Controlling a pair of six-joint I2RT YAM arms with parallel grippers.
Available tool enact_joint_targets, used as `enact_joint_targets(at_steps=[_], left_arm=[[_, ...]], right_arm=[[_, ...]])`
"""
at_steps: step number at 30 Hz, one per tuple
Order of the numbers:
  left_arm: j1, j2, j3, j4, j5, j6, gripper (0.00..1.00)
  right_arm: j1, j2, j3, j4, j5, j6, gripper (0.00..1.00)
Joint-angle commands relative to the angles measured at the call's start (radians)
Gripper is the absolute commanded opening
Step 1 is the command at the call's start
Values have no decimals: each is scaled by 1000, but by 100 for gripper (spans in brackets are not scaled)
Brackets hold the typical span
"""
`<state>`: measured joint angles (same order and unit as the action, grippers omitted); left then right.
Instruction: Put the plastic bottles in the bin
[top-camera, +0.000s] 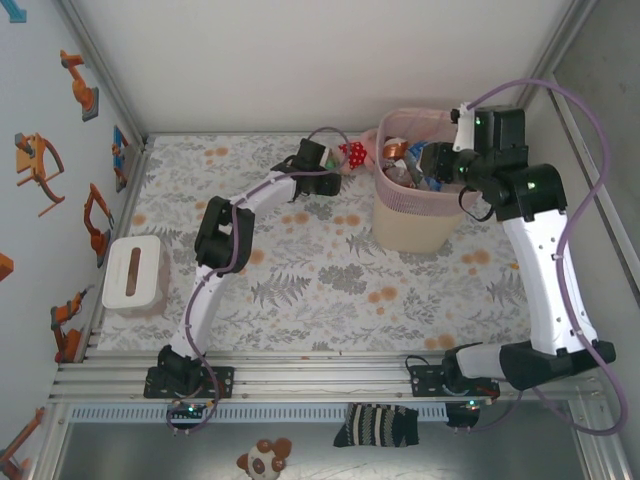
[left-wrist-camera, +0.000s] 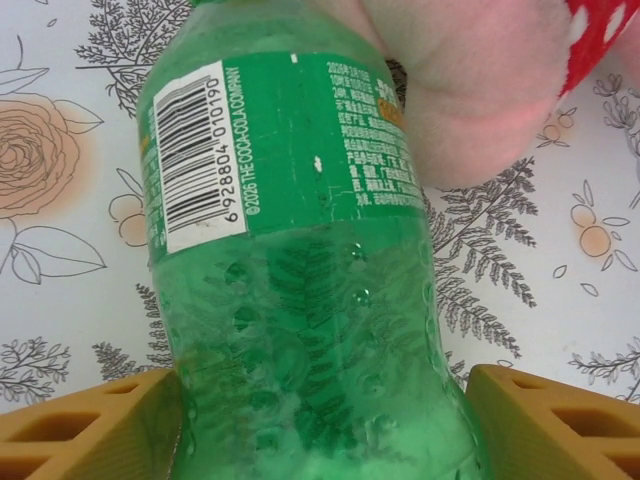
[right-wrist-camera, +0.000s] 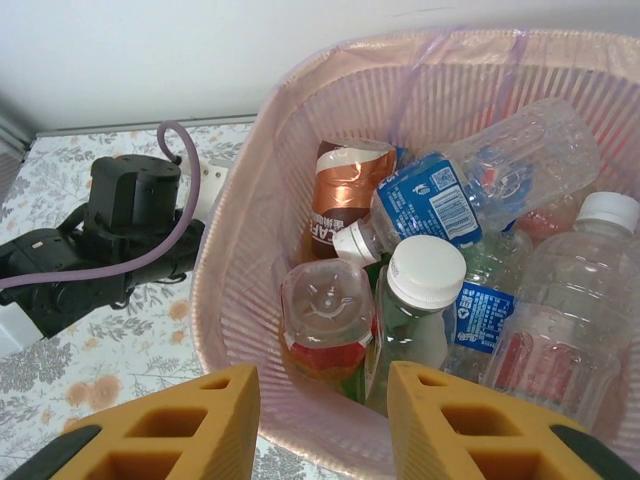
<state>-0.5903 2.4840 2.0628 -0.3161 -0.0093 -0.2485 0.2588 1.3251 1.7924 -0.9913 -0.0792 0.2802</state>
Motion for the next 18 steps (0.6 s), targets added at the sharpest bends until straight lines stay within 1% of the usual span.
enact_joint_targets(at_steps=[1,4,8,13,18], left_arm=[[2,6,27,-30,-17,-1,68],[3,-11,10,-35,-14,1,61],[4,-90,-92,17,-20,5,56],[11,-249,-272,105,-20,8,55],[24,-438,-486,222,-7,0,54]], right_arm=[[4,-27,-2,-9,19,1,38],[4,-33,-1,-9,16,5,38],[5,-42,-4,-3,3,13,38],[4,-53,-17,23,-41,34,38],[4,-67,-40,78,-114,61,37]])
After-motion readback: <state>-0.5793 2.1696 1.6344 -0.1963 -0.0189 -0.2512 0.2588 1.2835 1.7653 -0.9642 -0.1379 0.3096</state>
